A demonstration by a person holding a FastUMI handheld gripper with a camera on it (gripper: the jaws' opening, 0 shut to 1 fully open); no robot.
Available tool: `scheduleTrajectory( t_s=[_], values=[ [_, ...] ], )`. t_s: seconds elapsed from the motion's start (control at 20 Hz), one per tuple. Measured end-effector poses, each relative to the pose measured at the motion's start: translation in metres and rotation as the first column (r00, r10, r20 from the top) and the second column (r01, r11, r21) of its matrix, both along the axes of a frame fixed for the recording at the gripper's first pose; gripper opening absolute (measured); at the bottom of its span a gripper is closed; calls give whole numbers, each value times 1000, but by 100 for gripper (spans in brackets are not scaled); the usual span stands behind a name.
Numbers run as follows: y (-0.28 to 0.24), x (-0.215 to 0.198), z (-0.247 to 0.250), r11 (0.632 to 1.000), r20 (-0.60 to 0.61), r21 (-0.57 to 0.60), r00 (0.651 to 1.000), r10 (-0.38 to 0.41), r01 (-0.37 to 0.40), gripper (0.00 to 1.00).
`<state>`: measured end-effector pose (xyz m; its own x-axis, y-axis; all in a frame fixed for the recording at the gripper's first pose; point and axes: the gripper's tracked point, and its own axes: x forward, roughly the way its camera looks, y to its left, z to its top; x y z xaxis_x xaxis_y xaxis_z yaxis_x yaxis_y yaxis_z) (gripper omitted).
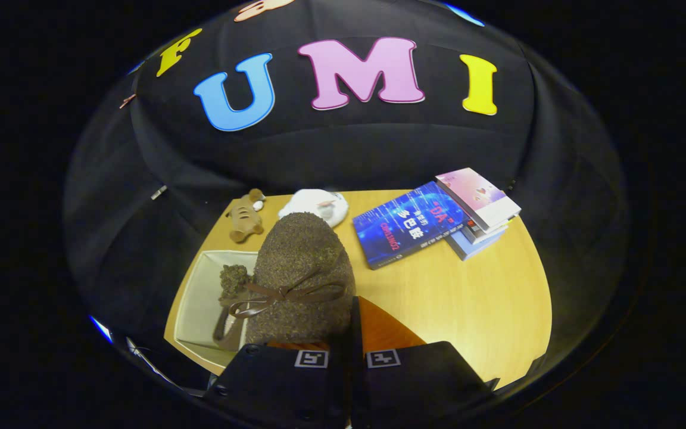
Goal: Open the storage box then place both shoes into the box .Put the left shoe in first, then the right shoe, with the right side of both shoes facing outward in a uniform manner.
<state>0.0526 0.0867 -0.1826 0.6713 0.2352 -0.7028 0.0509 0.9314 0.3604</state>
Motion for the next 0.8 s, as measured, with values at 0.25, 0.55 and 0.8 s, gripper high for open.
scheduleTrajectory(
  t_s=[0.25, 0.55, 0.8],
  values=[
    [81, 25, 29, 997, 33, 21, 997, 72, -72, 9],
    [161, 31, 6, 987, -8, -32, 988, 156, -156, 9],
    [193, 31, -32, 965, -57, -146, 976, 211, -217, 9]
  ],
)
